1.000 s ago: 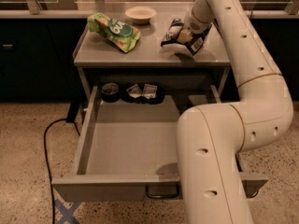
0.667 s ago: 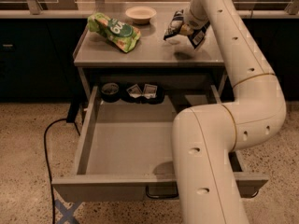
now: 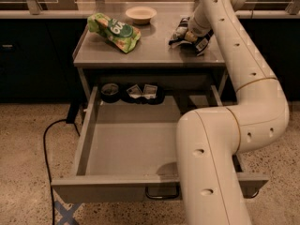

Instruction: Pick blue chip bag from top drawer and place on counter

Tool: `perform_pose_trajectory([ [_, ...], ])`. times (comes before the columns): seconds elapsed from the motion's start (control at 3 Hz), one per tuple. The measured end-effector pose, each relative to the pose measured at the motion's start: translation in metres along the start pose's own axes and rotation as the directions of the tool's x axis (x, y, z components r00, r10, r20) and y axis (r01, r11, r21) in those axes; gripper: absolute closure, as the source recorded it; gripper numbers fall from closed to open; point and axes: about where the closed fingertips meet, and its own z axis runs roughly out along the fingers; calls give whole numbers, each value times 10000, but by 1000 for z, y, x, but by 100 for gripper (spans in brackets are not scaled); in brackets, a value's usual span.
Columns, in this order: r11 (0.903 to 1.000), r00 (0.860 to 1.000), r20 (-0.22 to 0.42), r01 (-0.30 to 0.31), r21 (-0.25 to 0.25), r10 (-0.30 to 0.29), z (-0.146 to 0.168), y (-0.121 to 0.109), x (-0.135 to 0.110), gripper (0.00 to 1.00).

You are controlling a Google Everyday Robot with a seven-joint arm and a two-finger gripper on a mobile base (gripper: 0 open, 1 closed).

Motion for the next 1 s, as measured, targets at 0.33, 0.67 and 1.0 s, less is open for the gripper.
perform_pose_trajectory([
  [0.33, 9973, 9981, 205, -575, -461, 585, 6, 10, 15, 100],
  [0.67, 9973, 9981, 205, -575, -460, 585, 3, 10, 14, 81],
  [1.0, 9973, 9981, 205, -575, -461, 585, 3, 10, 14, 58],
])
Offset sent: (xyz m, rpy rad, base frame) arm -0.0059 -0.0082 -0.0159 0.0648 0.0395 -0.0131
